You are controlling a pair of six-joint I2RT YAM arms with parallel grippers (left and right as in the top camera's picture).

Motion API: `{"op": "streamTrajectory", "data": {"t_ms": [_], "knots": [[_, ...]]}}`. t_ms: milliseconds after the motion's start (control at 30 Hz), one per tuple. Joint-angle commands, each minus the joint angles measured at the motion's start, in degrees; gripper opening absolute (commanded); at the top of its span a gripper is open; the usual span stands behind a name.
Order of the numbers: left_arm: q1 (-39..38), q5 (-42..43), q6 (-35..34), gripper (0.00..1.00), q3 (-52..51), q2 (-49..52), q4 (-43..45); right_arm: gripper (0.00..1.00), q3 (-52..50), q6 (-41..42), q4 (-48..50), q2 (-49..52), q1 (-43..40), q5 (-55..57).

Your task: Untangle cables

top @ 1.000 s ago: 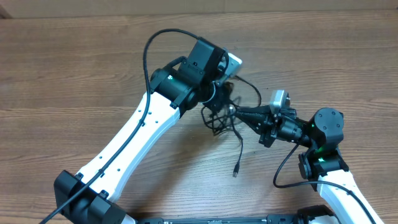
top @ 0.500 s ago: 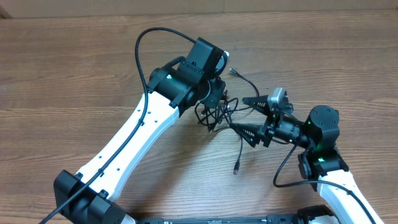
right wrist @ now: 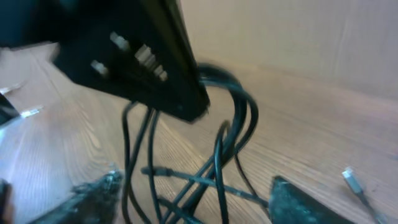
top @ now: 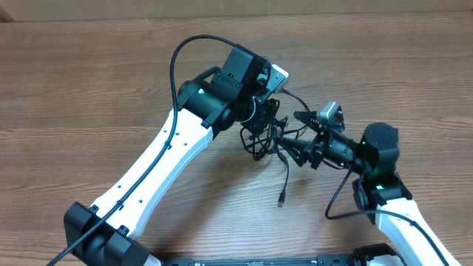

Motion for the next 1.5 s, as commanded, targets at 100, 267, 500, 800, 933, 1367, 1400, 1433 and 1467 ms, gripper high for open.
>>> {"op": "streamTrajectory", "data": {"t_ms": [100,267,500,800,933,1367,1400,1433,1467], "knots": [[-1.16,2.99,1.79,0.04,1.16,-0.22,1.40,0.64,0.48,-0.39,-0.02,5.49,0.00,-3.30],[-1.66,2.97,1.79,0.05,1.16,-0.20,1.75,0.53,0.48,-0.39,0.20,6.49,0.00,-3.54],[-1.66,2.97,1.77,0.04,1.16,-0.20,1.79,0.23,0.48,-0.39,2.16,6.49,0.00,-3.54],[-1.66,2.97,1.75,0.04,1.16,-0.20,1.77,0.04,0.48,-0.39,2.08,6.49,0.00,-3.56],[-1.66,3.04,1.75,0.04,1.16,-0.20,1.75,0.37,0.48,-0.37,2.10,6.49,0.00,-3.45],[-2.16,4.94,1.79,0.05,1.16,-0.20,1.77,0.18,0.48,-0.42,2.10,6.49,-0.02,-3.28],[-2.27,4.92,1.81,0.04,1.16,-0.20,1.81,0.18,0.48,-0.42,2.10,6.49,-0.02,-3.28],[-2.47,4.94,2.01,0.04,1.16,-0.20,1.84,0.18,0.48,-0.42,2.10,6.49,0.00,-3.17],[-2.67,4.94,2.40,0.04,1.16,-0.20,1.84,0.18,0.48,-0.42,2.10,6.49,0.00,-2.86]]}}
